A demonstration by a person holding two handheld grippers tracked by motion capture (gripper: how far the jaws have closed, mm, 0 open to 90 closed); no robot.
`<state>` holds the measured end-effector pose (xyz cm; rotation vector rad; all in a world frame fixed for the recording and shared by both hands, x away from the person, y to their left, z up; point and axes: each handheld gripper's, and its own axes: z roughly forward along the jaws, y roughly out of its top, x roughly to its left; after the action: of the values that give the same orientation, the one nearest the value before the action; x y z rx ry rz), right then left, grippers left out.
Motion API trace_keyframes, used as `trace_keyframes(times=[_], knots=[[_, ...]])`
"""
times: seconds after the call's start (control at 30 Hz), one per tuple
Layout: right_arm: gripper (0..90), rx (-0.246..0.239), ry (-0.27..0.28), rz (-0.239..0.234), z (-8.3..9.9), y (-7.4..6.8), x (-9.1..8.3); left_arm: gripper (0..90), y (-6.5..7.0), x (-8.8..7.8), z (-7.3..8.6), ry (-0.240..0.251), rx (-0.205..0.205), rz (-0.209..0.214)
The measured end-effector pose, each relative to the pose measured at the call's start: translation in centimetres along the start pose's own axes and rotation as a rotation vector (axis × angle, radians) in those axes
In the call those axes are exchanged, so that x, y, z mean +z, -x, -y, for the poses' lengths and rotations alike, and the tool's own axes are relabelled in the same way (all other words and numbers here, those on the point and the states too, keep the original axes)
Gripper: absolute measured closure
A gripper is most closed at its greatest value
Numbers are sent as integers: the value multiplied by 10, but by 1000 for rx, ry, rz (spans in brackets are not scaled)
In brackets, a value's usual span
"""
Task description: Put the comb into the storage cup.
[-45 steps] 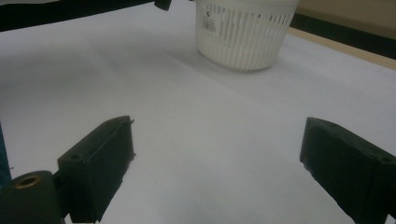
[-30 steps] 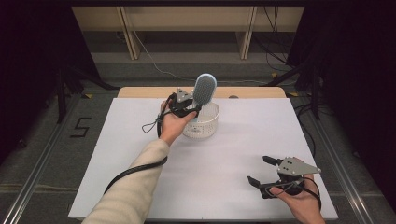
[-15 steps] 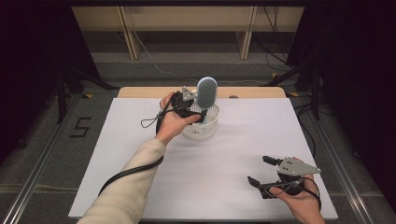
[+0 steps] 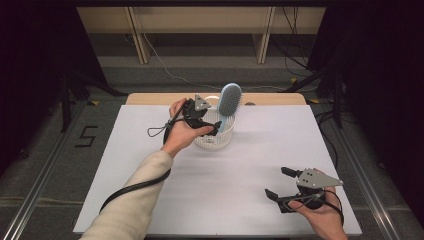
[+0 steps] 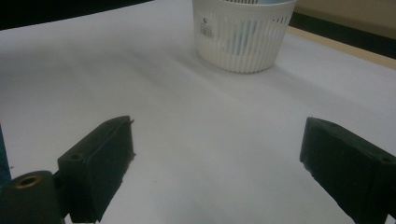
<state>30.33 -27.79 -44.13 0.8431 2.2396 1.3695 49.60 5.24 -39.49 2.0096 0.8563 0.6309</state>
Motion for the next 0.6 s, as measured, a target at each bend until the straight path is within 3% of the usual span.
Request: trace_keyframes(times=[0.6], knots=[[104,2,0,1,0,0,0,18,-3,-14,6,-6,-31,29]])
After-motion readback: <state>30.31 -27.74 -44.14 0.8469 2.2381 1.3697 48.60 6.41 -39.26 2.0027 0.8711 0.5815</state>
